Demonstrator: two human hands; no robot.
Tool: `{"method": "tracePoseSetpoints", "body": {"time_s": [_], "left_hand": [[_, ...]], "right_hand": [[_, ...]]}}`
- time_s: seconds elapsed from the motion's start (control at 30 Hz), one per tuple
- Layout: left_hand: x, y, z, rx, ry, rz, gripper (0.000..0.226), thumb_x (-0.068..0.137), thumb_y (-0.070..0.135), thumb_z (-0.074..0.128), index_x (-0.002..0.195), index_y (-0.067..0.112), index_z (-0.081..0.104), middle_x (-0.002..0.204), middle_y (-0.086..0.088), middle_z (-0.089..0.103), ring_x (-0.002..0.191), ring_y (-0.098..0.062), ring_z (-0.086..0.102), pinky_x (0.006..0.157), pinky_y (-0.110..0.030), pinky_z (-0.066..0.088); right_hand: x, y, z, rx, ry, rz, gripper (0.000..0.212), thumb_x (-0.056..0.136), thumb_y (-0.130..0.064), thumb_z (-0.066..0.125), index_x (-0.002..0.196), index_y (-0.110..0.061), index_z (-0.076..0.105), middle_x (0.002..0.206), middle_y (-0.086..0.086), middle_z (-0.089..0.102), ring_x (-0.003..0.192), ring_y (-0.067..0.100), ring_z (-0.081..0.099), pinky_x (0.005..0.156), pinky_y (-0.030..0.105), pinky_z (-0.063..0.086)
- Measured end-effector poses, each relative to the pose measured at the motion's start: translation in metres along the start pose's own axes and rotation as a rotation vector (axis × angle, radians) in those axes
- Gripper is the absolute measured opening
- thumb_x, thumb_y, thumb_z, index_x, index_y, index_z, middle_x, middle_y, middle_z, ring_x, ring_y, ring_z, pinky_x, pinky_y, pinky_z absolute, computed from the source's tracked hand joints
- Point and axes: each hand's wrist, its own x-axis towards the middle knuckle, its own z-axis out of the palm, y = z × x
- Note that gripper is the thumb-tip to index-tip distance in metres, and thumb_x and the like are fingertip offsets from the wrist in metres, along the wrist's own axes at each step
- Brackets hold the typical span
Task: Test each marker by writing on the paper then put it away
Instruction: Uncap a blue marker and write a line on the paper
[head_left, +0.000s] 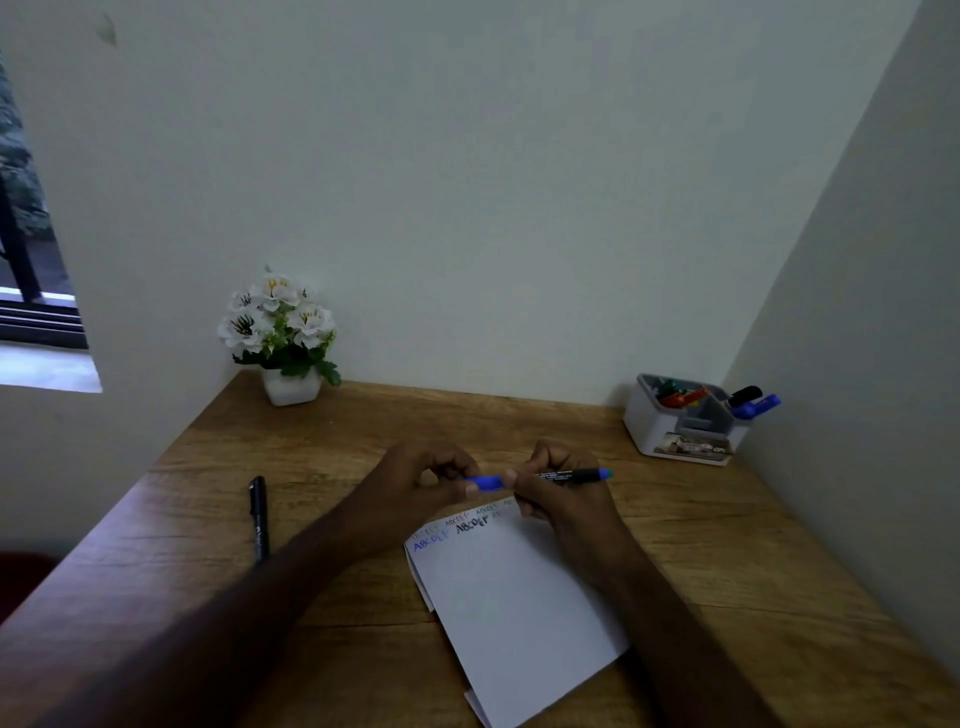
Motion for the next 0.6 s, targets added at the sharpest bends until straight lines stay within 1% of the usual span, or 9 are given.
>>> {"method": "tracePoseSetpoints", "body": {"time_s": [0.1, 0.23, 0.3, 0.37, 0.4, 0.47, 0.53, 0.57, 0.6], "left_hand": [[-0.002, 0.002, 0.001, -0.052, 0.034, -0.017, 0.007, 0.084, 0.012, 0.072, 0.087, 0.018, 0.075, 0.082, 0.006, 0.071, 0.079, -0.010, 0.064, 0.067, -0.015, 0.046], [-0.004, 0.005, 0.002, -0.068, 0.046, -0.025, 0.007, 0.084, 0.009, 0.072, 0.087, 0.015, 0.075, 0.081, 0.000, 0.072, 0.077, -0.013, 0.066, 0.067, -0.018, 0.048], [-0.005, 0.005, 0.001, -0.072, 0.042, -0.033, 0.008, 0.084, 0.008, 0.071, 0.087, 0.015, 0.074, 0.081, -0.001, 0.072, 0.076, -0.014, 0.067, 0.068, -0.019, 0.048], [-0.006, 0.005, 0.000, -0.075, 0.044, -0.026, 0.008, 0.083, 0.008, 0.072, 0.086, 0.015, 0.075, 0.081, -0.001, 0.072, 0.076, -0.013, 0.066, 0.067, -0.019, 0.047], [-0.005, 0.007, -0.001, -0.081, 0.052, -0.028, 0.007, 0.083, 0.009, 0.073, 0.086, 0.015, 0.075, 0.081, -0.002, 0.072, 0.076, -0.011, 0.065, 0.066, -0.017, 0.047], [-0.004, 0.011, 0.000, -0.131, 0.091, -0.057, 0.007, 0.080, 0.009, 0.075, 0.085, 0.012, 0.075, 0.080, -0.002, 0.072, 0.070, -0.005, 0.063, 0.063, -0.013, 0.045], [-0.001, 0.015, 0.003, -0.190, 0.155, -0.092, 0.010, 0.075, 0.008, 0.080, 0.084, 0.009, 0.075, 0.076, -0.002, 0.072, 0.064, -0.001, 0.061, 0.060, -0.011, 0.045], [0.001, 0.016, 0.004, -0.210, 0.184, -0.113, 0.012, 0.073, 0.009, 0.081, 0.083, 0.009, 0.075, 0.075, -0.003, 0.073, 0.063, -0.001, 0.062, 0.059, -0.013, 0.046], [0.002, 0.017, 0.006, -0.226, 0.198, -0.138, 0.013, 0.072, 0.009, 0.082, 0.083, 0.010, 0.075, 0.075, -0.004, 0.073, 0.062, -0.003, 0.064, 0.059, -0.015, 0.047]], "right_hand": [[0.000, -0.001, -0.001, 0.095, -0.028, 0.032, 0.028, 0.076, -0.019, 0.079, 0.061, -0.014, 0.055, 0.053, 0.011, 0.050, 0.047, 0.017, 0.038, 0.045, 0.023, 0.030], [0.000, -0.002, 0.001, 0.129, -0.072, 0.029, 0.028, 0.083, -0.009, 0.072, 0.062, -0.012, 0.053, 0.053, 0.014, 0.050, 0.045, 0.015, 0.039, 0.044, 0.021, 0.031], [0.002, -0.001, 0.002, 0.098, -0.085, 0.035, 0.028, 0.082, -0.014, 0.075, 0.064, -0.011, 0.054, 0.053, 0.016, 0.055, 0.045, 0.017, 0.042, 0.044, 0.023, 0.031], [0.003, -0.001, 0.002, 0.042, -0.080, 0.031, 0.027, 0.079, -0.021, 0.078, 0.065, -0.011, 0.056, 0.057, 0.016, 0.061, 0.046, 0.018, 0.044, 0.044, 0.025, 0.031], [0.002, -0.002, 0.003, 0.013, -0.072, 0.029, 0.025, 0.078, -0.022, 0.079, 0.066, -0.013, 0.059, 0.060, 0.016, 0.063, 0.047, 0.017, 0.045, 0.046, 0.026, 0.033], [0.000, -0.005, 0.006, -0.056, -0.056, 0.025, 0.020, 0.078, -0.015, 0.081, 0.070, -0.017, 0.063, 0.064, 0.007, 0.065, 0.052, 0.012, 0.052, 0.050, 0.023, 0.039], [-0.002, -0.004, 0.011, -0.082, -0.052, 0.021, 0.015, 0.081, -0.007, 0.079, 0.078, -0.015, 0.067, 0.064, -0.005, 0.065, 0.057, 0.005, 0.057, 0.056, 0.019, 0.043], [-0.002, -0.004, 0.012, -0.073, -0.051, 0.003, 0.010, 0.083, -0.008, 0.078, 0.081, -0.014, 0.070, 0.066, -0.005, 0.066, 0.059, 0.006, 0.057, 0.057, 0.020, 0.043], [-0.001, -0.004, 0.012, -0.070, -0.030, -0.012, 0.005, 0.085, -0.011, 0.075, 0.084, -0.015, 0.074, 0.069, -0.001, 0.067, 0.061, 0.009, 0.056, 0.058, 0.025, 0.043]]}}
